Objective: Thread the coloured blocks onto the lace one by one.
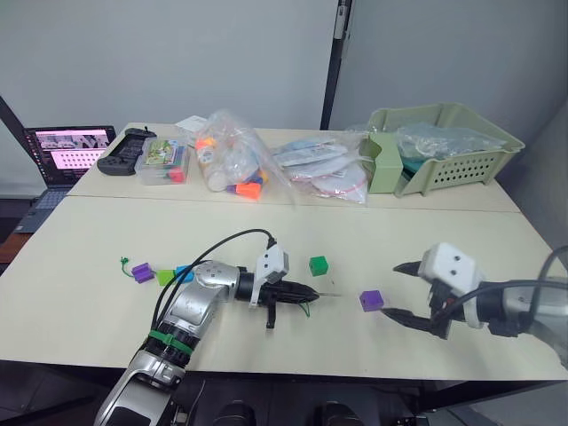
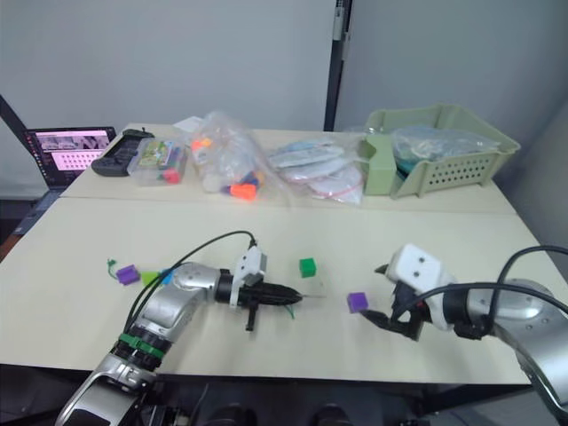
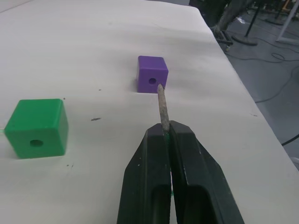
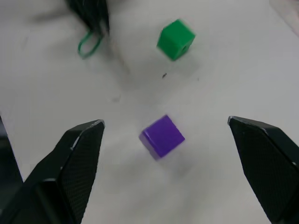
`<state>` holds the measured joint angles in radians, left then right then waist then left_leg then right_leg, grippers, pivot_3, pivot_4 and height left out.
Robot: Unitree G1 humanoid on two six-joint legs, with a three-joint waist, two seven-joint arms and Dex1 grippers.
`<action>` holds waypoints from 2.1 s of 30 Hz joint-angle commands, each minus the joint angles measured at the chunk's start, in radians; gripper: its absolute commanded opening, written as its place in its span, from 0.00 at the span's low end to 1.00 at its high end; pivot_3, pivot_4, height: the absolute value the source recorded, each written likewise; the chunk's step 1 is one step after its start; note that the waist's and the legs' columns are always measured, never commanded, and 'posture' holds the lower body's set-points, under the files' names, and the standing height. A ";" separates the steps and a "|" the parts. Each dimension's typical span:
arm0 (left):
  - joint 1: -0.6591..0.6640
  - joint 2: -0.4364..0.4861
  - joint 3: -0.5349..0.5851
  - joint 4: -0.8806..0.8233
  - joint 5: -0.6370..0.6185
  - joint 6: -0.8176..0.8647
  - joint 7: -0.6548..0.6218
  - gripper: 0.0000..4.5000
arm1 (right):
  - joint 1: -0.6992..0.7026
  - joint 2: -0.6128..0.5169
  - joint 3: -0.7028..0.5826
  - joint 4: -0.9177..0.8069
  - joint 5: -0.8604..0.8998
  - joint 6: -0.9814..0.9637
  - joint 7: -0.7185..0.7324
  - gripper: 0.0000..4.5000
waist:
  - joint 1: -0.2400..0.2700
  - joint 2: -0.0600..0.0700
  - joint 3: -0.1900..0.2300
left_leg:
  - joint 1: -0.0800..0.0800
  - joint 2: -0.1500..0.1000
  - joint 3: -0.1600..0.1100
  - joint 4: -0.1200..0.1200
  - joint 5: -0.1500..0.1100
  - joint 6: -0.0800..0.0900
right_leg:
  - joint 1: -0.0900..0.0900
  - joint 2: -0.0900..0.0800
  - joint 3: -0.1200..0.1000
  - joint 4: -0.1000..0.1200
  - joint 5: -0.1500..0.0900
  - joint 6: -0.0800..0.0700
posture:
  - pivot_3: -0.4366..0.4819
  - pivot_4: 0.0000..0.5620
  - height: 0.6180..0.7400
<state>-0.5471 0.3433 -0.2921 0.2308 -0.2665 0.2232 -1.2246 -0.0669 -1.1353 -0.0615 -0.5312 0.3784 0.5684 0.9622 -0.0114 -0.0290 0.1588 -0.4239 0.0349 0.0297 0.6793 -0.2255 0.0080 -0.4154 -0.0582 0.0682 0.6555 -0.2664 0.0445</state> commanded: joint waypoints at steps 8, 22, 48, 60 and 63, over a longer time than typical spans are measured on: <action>0.001 -0.032 -0.050 -0.057 0.061 -0.013 0.057 0.00 | -0.366 0.099 0.312 0.447 -0.239 -0.312 0.281 0.99 | 0.000 0.000 0.000 | 0.000 -0.001 0.000 0.000 0.000 0.000 | -0.001 0.000 0.001 0.001 0.001 0.001 | 0.48 0.27 0.94; -0.021 -0.067 -0.064 -0.033 0.092 -0.023 0.080 0.00 | -0.437 0.182 0.374 0.533 -0.310 -0.326 0.398 0.35 | 0.003 0.000 0.000 | 0.000 -0.001 0.000 0.001 0.000 0.000 | -0.001 -0.001 0.001 0.002 0.001 0.001 | 0.48 0.27 0.94; -0.072 -0.142 -0.103 0.089 0.145 -0.084 0.056 0.00 | -0.289 0.219 0.275 0.392 -0.256 -0.153 0.299 0.26 | 0.001 0.000 0.000 | 0.000 -0.001 0.000 0.001 0.000 0.000 | 0.000 -0.001 0.001 0.002 0.001 0.001 | 0.48 0.27 0.94; -0.098 -0.181 -0.111 0.126 0.145 -0.095 0.045 0.00 | -0.284 0.216 0.275 0.384 -0.248 -0.148 0.288 0.26 | 0.001 0.000 0.000 | 0.000 -0.001 0.000 0.001 0.000 0.000 | 0.000 -0.001 0.001 0.003 0.001 0.001 | 0.48 0.27 0.94; -0.125 -0.213 -0.115 0.178 0.154 -0.119 0.050 0.00 | -0.286 0.223 0.276 0.382 -0.246 -0.142 0.281 0.26 | 0.001 0.000 0.000 | 0.000 -0.001 0.000 0.001 0.000 0.000 | 0.000 -0.001 0.001 0.002 0.001 0.001 | 0.48 0.27 0.94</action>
<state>-0.6411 0.1519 -0.4004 0.4080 -0.1160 0.1324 -1.1717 -0.3590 -0.9171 0.2240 -0.1290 0.1261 0.4215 1.2550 -0.0105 -0.0288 0.1589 -0.4235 0.0339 0.0296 0.6807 -0.2255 0.0080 -0.4154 -0.0588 0.0692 0.6578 -0.2654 0.0455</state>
